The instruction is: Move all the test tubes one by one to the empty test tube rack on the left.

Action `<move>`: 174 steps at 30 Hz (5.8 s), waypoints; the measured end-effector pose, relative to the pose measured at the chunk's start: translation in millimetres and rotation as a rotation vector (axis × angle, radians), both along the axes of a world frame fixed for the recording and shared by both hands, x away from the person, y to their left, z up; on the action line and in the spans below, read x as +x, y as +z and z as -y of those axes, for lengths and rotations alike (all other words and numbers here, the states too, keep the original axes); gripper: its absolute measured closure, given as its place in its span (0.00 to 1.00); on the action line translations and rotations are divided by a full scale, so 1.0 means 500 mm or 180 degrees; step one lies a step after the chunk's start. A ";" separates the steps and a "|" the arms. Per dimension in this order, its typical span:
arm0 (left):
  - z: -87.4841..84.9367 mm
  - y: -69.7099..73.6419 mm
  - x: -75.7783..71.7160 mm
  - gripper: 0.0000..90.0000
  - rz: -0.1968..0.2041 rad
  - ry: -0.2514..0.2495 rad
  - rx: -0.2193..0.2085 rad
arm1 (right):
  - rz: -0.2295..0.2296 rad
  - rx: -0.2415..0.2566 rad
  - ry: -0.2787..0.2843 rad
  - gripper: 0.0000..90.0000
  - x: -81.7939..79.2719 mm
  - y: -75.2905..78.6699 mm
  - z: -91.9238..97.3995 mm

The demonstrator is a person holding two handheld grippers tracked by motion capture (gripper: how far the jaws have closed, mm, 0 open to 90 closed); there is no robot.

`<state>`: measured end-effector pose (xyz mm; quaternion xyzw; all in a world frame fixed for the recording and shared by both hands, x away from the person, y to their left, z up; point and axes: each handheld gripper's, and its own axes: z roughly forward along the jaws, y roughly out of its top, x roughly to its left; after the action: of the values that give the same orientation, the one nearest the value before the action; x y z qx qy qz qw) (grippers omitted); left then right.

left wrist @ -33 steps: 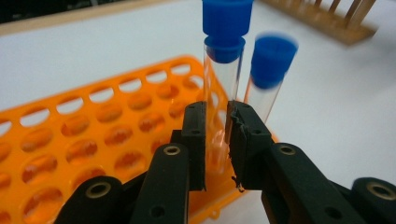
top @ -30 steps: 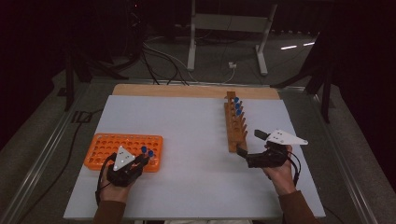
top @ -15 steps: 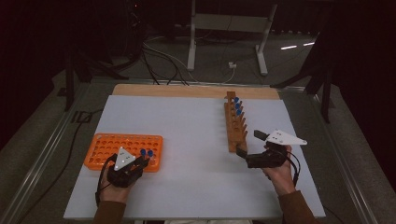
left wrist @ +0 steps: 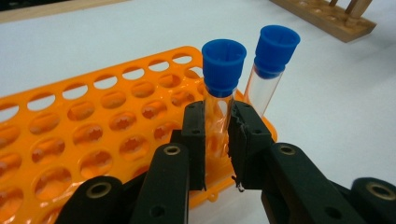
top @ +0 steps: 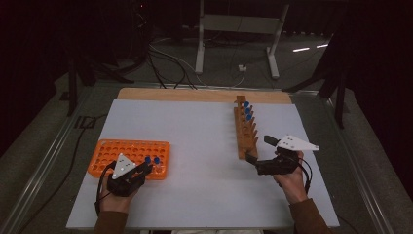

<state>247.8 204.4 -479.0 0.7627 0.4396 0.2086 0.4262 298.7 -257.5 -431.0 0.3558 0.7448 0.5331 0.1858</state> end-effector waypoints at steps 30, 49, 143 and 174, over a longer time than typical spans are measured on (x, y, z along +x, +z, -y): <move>-0.049 0.048 -0.014 0.13 0.0535 0.0456 -0.0457 | 0.0010 -0.0058 -0.0250 0.00 0.070 0.022 -0.015; -0.051 0.039 -0.020 0.01 0.0504 0.0560 -0.0464 | -0.0308 -0.0201 -0.0628 0.17 0.174 -0.012 -0.015; 0.030 0.102 -0.002 0.01 0.0527 0.0185 -0.0347 | -0.0171 -0.0305 -0.0229 0.85 0.165 0.049 -0.074; 0.198 0.112 0.041 0.03 0.0491 -0.0385 -0.0280 | -0.0376 -0.0166 0.0451 0.85 0.077 0.041 -0.136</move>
<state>268.4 105.4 -423.2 0.7500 0.3674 0.2211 0.5036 337.4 -189.4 -410.4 0.3281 0.7913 0.5035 0.1126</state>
